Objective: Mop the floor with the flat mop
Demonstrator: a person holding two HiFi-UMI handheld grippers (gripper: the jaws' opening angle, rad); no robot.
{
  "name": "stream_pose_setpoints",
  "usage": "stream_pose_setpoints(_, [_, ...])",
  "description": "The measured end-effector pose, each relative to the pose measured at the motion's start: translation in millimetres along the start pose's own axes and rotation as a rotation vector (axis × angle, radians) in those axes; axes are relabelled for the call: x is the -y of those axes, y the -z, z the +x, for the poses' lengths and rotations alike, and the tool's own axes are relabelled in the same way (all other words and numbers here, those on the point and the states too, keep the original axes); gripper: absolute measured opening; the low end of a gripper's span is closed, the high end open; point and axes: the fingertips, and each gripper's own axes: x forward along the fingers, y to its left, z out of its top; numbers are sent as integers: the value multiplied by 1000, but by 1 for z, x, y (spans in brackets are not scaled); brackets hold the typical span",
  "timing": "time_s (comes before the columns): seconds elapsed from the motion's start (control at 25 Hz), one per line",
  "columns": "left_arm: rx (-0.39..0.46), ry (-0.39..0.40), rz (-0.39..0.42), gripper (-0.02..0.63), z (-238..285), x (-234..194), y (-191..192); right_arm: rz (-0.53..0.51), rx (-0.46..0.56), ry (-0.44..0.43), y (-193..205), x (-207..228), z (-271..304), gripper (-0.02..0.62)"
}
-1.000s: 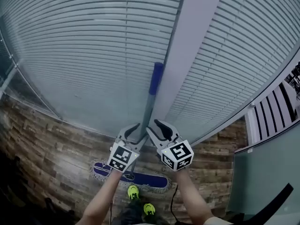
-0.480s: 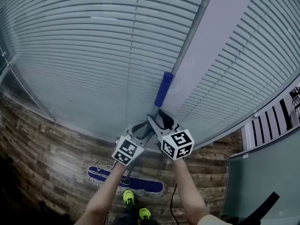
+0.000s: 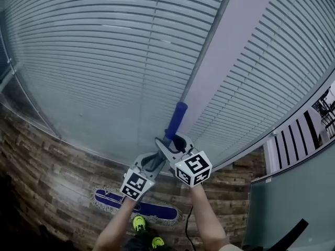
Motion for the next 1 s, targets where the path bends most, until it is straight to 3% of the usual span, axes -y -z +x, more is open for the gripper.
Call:
stream_pose_setpoints(0.16, [-14, -26, 22, 118, -57, 46, -5, -12, 34, -59, -19, -69, -42, 138])
stream_pose_setpoints(0.28, [-43, 18, 54, 120, -97, 99, -5, 21, 76, -108, -25, -123, -93, 121])
stream_pose_setpoints(0.4, [-56, 61, 135, 140, -135, 156, -11, 73, 132, -157, -24, -173, -151, 107])
stream_pose_setpoints(0.56, [-12, 52, 211, 144, -168, 219, -49, 72, 152, -229, -34, -217, -214, 97])
stream_pose_setpoints(0.68, [-33, 33, 250, 144, -182, 269, -56, 40, 153, -272, -29, -247, -260, 95])
stream_pose_setpoints(0.8, [-36, -16, 238, 143, -209, 331, -49, 19, 164, -326, -17, -289, -320, 94])
stream_pose_setpoints(1.0, [5, -81, 147, 123, -264, 411, -32, -24, 187, -402, -1, -364, -395, 94])
